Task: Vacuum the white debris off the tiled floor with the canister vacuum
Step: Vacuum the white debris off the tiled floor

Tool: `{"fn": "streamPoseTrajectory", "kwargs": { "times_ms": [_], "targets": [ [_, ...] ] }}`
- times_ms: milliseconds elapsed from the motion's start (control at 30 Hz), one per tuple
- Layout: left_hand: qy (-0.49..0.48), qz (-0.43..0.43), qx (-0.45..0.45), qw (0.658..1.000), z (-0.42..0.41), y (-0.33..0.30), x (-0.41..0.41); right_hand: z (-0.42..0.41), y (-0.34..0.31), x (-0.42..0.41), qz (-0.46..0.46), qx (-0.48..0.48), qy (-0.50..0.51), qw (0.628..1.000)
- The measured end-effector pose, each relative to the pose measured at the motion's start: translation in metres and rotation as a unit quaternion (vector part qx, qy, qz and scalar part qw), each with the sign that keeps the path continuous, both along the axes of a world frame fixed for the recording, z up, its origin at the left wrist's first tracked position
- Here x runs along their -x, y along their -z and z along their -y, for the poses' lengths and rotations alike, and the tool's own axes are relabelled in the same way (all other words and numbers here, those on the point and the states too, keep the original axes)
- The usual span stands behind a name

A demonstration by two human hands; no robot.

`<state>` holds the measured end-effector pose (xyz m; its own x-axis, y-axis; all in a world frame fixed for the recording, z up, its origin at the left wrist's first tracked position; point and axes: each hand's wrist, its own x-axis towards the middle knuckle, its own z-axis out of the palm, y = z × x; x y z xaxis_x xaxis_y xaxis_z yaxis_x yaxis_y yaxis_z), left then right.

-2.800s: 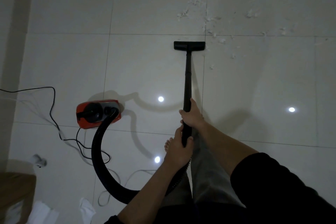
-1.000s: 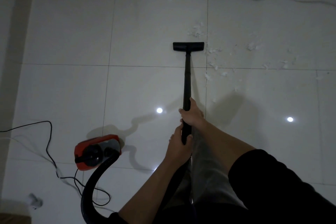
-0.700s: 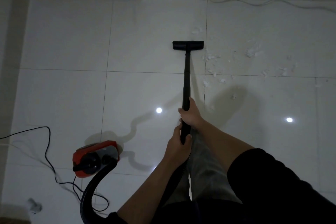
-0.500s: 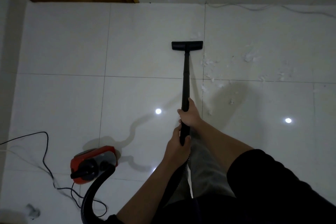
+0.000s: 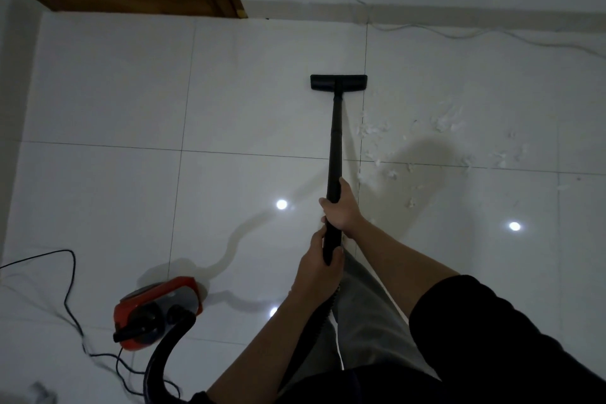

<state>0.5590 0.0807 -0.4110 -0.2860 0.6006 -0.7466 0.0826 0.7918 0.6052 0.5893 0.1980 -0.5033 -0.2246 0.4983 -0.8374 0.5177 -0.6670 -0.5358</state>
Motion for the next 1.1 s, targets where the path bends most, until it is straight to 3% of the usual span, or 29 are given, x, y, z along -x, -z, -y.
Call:
{"fn": "streamPoseTrajectory", "kwargs": {
  "times_ms": [1100],
  "targets": [
    [-0.001, -0.016, -0.015, 1.0, -0.156, 0.043, 0.059, -0.16, 0.036, 0.061, -0.015, -0.018, -0.016, 1.0]
  ]
}}
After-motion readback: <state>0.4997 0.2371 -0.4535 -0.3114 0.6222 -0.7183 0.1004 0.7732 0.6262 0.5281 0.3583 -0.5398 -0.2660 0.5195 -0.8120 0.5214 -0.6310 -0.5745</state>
